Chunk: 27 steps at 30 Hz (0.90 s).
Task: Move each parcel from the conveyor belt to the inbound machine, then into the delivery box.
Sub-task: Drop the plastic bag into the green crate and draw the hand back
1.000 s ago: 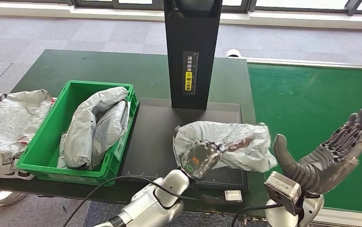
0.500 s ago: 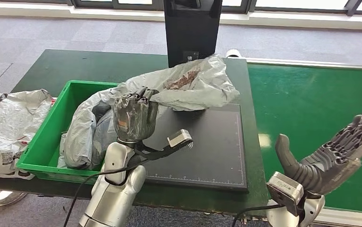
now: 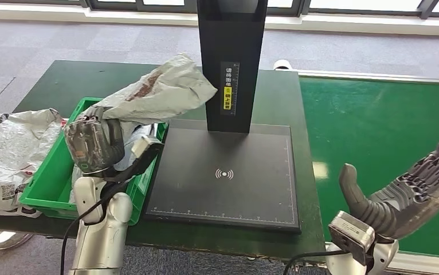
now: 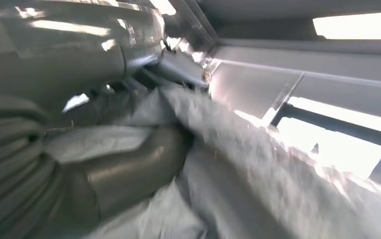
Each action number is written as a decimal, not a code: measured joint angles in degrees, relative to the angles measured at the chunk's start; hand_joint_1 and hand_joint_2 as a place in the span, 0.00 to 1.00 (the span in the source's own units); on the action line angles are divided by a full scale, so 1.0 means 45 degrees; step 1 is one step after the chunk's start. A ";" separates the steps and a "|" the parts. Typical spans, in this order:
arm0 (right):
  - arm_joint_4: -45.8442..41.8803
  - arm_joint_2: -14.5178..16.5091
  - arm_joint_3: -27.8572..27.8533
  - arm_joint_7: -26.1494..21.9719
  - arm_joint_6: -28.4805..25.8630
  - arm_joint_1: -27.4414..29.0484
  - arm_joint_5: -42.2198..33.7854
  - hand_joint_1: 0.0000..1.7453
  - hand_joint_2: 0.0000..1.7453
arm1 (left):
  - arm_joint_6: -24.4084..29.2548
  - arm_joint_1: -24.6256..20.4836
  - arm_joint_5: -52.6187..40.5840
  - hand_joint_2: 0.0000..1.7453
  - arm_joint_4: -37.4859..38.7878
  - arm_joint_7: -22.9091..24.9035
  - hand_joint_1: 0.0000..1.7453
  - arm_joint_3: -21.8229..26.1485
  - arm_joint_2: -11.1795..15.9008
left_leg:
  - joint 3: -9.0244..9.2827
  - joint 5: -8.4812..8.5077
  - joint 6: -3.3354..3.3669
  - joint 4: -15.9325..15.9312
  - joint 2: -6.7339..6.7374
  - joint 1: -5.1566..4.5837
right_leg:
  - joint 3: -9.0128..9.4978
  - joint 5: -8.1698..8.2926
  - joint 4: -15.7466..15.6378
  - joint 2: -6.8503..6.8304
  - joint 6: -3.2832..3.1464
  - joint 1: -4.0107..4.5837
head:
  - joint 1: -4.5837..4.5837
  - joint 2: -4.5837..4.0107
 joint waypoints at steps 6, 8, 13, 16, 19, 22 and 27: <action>-0.0096 0.0000 -0.0012 0.0028 0.0001 0.0066 -0.0062 0.00 1.00 | -0.0001 -0.0154 -0.0032 1.00 0.0577 -0.0122 1.00 0.1896 -0.0046 | -0.0004 0.0000 -0.0001 0.0001 -0.0001 -0.0002 | 0.0004 0.0000 0.0000 0.0001 0.0001 -0.0004 | 0.0000 0.0000; -0.0181 0.0000 -0.0017 0.0029 0.0002 0.0137 -0.0080 0.00 1.00 | -0.0001 -0.0399 0.0002 1.00 0.1116 -0.0522 1.00 0.3047 -0.0089 | -0.0005 0.0000 -0.0001 0.0001 -0.0001 -0.0003 | 0.0005 0.0000 0.0000 0.0002 0.0001 -0.0005 | 0.0000 0.0000; -0.0389 0.0000 -0.0077 0.0038 -0.0001 0.0326 -0.0107 0.00 1.00 | -0.0001 -0.0830 0.0106 1.00 0.2334 -0.1521 1.00 0.6184 -0.0209 | -0.0002 -0.0001 -0.0002 0.0000 0.0018 -0.0002 | -0.0011 0.0001 0.0000 0.0016 -0.0002 -0.0002 | 0.0000 0.0000; -0.0408 0.0000 -0.0089 0.0040 0.0000 0.0334 -0.0103 0.00 1.00 | -0.0001 -0.0961 0.0051 1.00 0.2771 -0.1534 1.00 0.7117 -0.0265 | -0.0005 -0.0001 -0.0002 0.0000 0.0007 -0.0001 | -0.0007 0.0000 0.0000 0.0009 -0.0002 -0.0001 | 0.0000 0.0000; -0.0408 0.0000 -0.0089 0.0038 0.0000 0.0375 -0.0097 0.00 1.00 | -0.0001 -0.1036 -0.0001 1.00 0.3077 -0.1503 0.43 0.7745 -0.0303 | -0.0006 -0.0001 -0.0002 0.0000 0.0008 -0.0001 | -0.0006 0.0000 0.0000 0.0009 -0.0002 -0.0003 | 0.0000 0.0000; -0.0408 0.0000 -0.0089 0.0027 0.0002 0.0429 -0.0058 0.00 1.00 | -0.0001 -0.1047 -0.0039 1.00 0.3276 -0.1460 0.00 0.8086 -0.0327 | -0.0006 -0.0001 -0.0002 0.0001 0.0007 -0.0003 | -0.0004 0.0000 0.0000 0.0009 -0.0002 -0.0005 | 0.0000 0.0000; -0.0407 0.0000 -0.0089 0.0024 0.0006 0.0434 0.0013 0.00 1.00 | 0.0000 -0.1044 0.0026 1.00 0.3373 -0.0884 0.00 0.8237 -0.0334 | -0.0006 -0.0001 -0.0001 0.0001 0.0003 -0.0003 | 0.0001 0.0001 0.0000 0.0001 -0.0002 -0.0005 | 0.0000 0.0000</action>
